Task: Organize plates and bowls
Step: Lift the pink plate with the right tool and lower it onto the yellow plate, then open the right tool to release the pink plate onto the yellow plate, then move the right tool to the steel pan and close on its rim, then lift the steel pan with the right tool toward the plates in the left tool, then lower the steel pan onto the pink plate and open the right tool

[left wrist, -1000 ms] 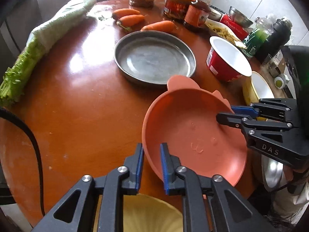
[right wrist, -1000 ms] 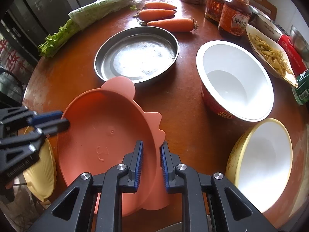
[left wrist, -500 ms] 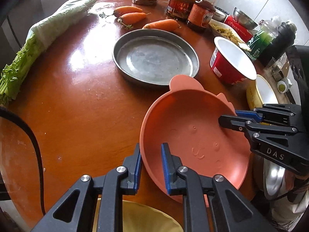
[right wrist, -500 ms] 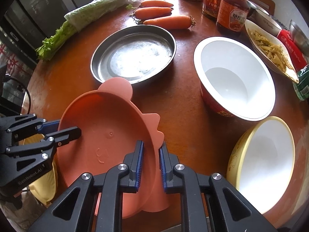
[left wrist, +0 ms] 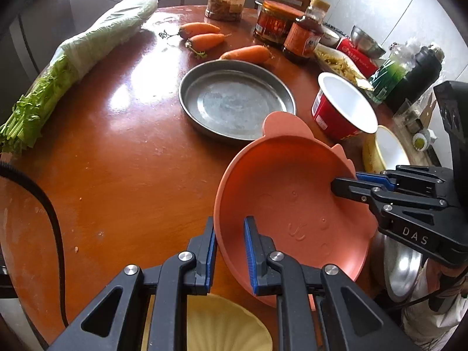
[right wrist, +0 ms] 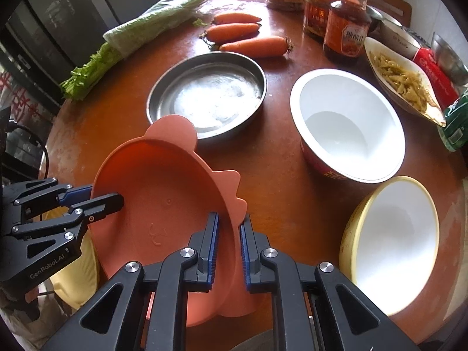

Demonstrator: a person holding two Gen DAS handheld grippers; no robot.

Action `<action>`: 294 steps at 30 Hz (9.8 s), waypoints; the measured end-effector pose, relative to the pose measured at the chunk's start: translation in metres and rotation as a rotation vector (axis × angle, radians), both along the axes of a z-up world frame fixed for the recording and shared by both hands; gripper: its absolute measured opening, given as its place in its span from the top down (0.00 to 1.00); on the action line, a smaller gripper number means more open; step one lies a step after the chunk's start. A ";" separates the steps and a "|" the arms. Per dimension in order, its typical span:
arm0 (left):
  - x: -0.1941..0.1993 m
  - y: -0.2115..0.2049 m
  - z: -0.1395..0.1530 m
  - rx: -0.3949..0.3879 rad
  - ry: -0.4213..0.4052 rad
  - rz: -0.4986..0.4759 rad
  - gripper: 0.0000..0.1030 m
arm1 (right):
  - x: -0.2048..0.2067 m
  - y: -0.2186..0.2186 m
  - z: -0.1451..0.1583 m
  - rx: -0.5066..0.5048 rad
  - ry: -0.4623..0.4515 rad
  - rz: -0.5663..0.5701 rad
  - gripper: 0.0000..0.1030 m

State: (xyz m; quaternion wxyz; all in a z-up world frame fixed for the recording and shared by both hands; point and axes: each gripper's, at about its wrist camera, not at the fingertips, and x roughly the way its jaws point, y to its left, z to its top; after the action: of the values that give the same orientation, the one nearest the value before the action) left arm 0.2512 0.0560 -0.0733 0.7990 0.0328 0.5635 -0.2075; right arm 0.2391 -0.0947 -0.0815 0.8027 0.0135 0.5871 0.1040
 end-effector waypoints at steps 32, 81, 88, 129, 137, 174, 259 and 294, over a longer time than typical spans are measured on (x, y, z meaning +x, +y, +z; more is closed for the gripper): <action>-0.095 0.138 0.013 0.030 -0.001 0.226 0.82 | -0.054 0.155 0.030 -0.041 -0.042 0.246 0.85; -0.097 0.114 0.074 0.000 -0.256 0.227 0.82 | -0.055 0.088 0.074 0.046 -0.155 0.048 0.57; -0.052 0.065 0.089 0.012 -0.225 0.126 0.81 | -0.037 0.056 0.092 0.020 -0.172 -0.043 0.56; 0.129 -0.019 -0.002 0.152 0.008 0.128 0.81 | 0.110 0.003 0.007 -0.005 0.030 -0.200 0.50; 0.145 -0.017 -0.021 0.160 0.055 0.145 0.81 | 0.122 0.002 -0.007 0.019 0.064 -0.196 0.50; 0.137 -0.029 -0.026 0.180 0.042 0.086 0.82 | 0.125 -0.005 -0.014 -0.043 0.079 -0.207 0.93; -0.111 0.127 0.025 0.121 -0.102 0.333 0.91 | -0.088 0.135 0.021 0.039 -0.023 0.149 0.90; -0.111 0.106 0.016 0.175 -0.199 0.292 0.77 | -0.093 0.149 0.019 -0.038 -0.081 0.189 0.66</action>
State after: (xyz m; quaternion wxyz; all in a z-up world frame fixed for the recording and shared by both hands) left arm 0.1405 0.1616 -0.0576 0.8663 0.0403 0.4966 -0.0356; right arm 0.1459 0.0540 -0.0623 0.8126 -0.0611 0.5546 0.1686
